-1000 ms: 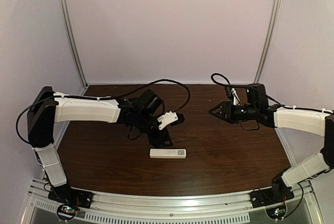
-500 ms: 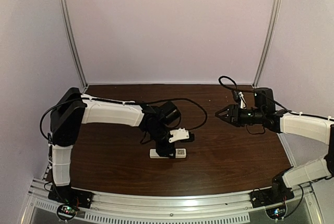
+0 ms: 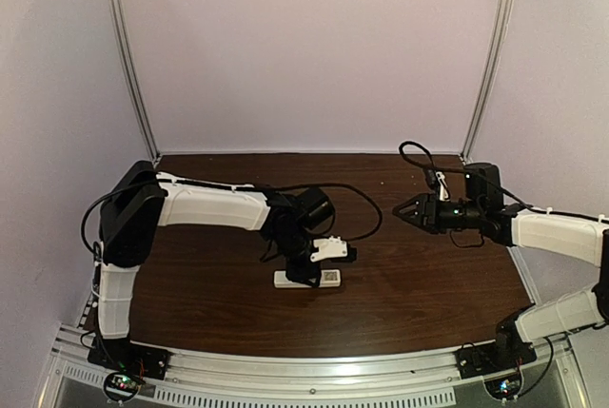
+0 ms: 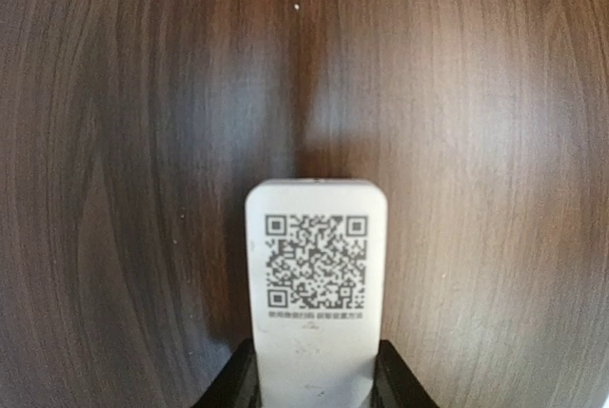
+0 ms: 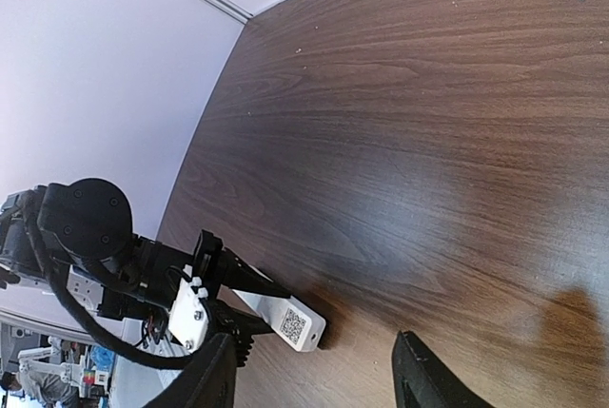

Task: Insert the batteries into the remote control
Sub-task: Pick up the remote control from the center of the board, then pass from the left arm to the right

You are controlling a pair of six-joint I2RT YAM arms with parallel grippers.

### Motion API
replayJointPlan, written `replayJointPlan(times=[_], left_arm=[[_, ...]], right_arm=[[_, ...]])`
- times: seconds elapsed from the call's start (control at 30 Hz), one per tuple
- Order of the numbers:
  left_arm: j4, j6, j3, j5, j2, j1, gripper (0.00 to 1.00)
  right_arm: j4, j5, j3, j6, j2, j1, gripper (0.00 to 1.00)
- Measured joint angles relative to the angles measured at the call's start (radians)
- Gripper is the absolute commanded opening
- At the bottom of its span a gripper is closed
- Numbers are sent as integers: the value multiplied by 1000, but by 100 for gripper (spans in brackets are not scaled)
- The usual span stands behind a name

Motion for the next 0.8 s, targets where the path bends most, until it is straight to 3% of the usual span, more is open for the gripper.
replayJointPlan(times=[0.1,0.27,0.47,0.63,0.8], left_arm=[[-6,2,13,15,0,0,14],[-7,-2,29,66,-12,2,13],[23,-26,29,211,-152,34,13],[172,-77,10,346,-362,84,12],[362,-146,-58,463,-518,95,12]], right_arm=[[7,-10,-15,-4,-8,0,56],[28,-42,-31,-34,-45,0,57],[108,-81,-32,-53,-155,1,61],[191,-92,-20,-58,-230,51,67],[207,-79,78,-114,-241,187,71]])
